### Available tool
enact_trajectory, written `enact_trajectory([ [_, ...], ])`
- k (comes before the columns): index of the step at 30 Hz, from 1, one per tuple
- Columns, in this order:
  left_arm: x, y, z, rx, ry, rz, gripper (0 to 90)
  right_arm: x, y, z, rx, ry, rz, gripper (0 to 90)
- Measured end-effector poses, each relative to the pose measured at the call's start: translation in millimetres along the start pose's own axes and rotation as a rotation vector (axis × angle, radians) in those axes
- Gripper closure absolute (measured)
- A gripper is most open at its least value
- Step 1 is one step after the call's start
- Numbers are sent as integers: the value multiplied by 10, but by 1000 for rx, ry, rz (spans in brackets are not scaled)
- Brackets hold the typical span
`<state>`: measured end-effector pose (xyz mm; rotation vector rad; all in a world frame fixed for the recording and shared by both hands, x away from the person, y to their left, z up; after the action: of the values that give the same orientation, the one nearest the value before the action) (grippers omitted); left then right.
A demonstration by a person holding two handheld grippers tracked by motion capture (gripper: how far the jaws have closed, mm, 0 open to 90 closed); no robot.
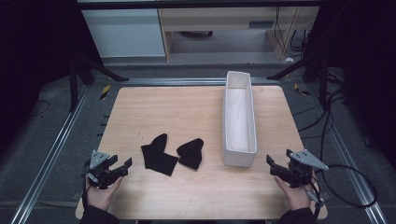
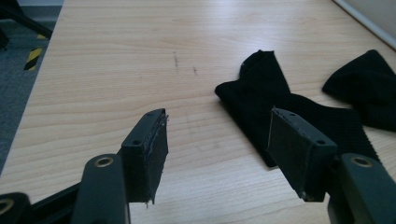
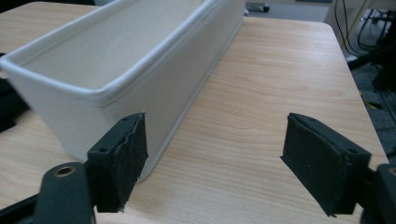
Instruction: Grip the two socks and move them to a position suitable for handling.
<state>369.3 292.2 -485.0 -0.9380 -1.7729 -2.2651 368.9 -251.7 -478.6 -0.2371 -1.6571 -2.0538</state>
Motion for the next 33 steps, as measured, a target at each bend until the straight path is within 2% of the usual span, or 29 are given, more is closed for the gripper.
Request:
enact_trajectory([
  [2, -3, 7, -31, -3, -12, 2, 362, 20, 2, 32, 9, 4, -11, 238],
  [6, -22, 19, -153, -49, -34, 14, 366, 66, 24, 229, 18, 73, -35, 255],
  [8, -42, 19, -212, -58, -55, 26, 366, 71, 27, 337, 32, 103, -32, 265],
  [9, -53, 21, -248, -58, -68, 26, 367, 72, 31, 456, 55, 138, -20, 277],
  [11, -76, 32, -300, -72, -82, 36, 367, 68, 31, 501, 66, 152, -13, 278],
  [12, -86, 40, -328, -74, -89, 36, 368, 65, 12, 577, 78, 176, 9, 280],
  [13, -101, 48, -360, -79, -98, 38, 368, 65, 12, 577, 78, 176, 9, 280],
  [14, -118, 56, -389, -89, -100, 43, 367, 66, 0, 642, 79, 197, 18, 288],
  [18, -198, 87, -509, -119, -120, 61, 367, 93, 22, 713, 84, 229, 25, 304],
  [20, -266, 106, -616, -133, -142, 74, 368, 118, 31, 753, 79, 253, 24, 329],
  [21, -266, 106, -616, -133, -142, 74, 368, 118, 31, 753, 79, 253, 24, 329],
  [23, -324, 113, -702, -149, -156, 88, 368, 120, 27, 777, 80, 265, 27, 349],
  [27, -451, 134, -849, -184, -170, 115, 381, 86, -13, 853, 99, 293, 56, 387],
  [28, -514, 118, -908, -190, -189, 135, 385, 76, -25, 868, 102, 298, 63, 394],
  [33, -600, 105, -996, -218, -206, 165, 399, 36, -76, 916, 120, 309, 90, 405],
])
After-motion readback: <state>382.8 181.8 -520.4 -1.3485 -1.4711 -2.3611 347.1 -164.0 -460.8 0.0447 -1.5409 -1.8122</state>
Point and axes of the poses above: each handheld gripper's, and its own axes: x roughly backward along the jaws, y roughly out of its top, z roughly to its left, the point moved 5 cm from there along -x, roughly forward along the jaws, and after that the axes turned 14 degrees about -x, right-handed, at the moved point
